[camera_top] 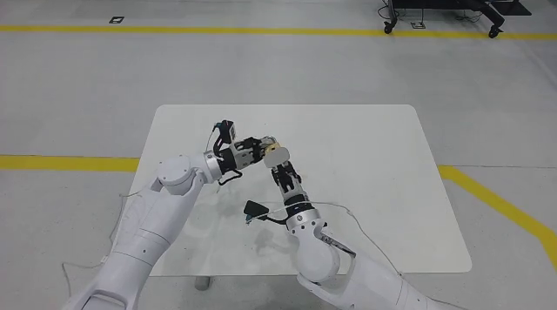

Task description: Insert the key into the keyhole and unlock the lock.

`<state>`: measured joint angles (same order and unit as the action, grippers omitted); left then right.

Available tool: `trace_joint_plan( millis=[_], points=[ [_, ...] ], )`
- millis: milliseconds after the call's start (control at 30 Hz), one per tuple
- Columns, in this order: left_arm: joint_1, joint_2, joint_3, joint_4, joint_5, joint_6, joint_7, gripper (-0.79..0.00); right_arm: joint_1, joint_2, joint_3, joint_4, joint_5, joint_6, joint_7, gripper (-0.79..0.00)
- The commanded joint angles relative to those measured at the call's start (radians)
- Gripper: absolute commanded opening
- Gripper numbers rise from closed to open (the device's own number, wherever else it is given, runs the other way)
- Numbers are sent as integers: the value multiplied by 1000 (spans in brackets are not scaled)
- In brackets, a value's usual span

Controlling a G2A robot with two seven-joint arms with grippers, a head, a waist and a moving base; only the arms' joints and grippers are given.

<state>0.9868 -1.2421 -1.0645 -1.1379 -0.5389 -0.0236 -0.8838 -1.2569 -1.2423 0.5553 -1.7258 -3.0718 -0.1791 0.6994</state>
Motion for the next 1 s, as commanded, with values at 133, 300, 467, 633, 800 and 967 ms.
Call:
trace_joint_plan(
  millis=[133, 300, 467, 633, 800, 967],
  points=[
    [-7, -3, 2, 15, -9, 31, 14, -785, 0, 0, 0, 0, 0, -1, 0, 0],
    [-19, -8, 0, 42, -53, 112, 24, -785, 0, 0, 0, 0, 0, -1, 0, 0],
    [-38, -14, 8, 75, -90, 197, 8, -785, 0, 0, 0, 0, 0, -1, 0, 0],
    [-60, -19, 16, 111, -120, 266, -10, -785, -78, 19, 108, -72, 304, 234, -273, 0],
    [-75, -25, 23, 142, -154, 316, -23, -785, -157, 61, 308, -55, 829, 283, -777, -628],
    [-89, -29, 29, 169, -182, 355, -53, -785, -201, 82, 416, -16, 1052, 217, -1060, -785]
  ],
)
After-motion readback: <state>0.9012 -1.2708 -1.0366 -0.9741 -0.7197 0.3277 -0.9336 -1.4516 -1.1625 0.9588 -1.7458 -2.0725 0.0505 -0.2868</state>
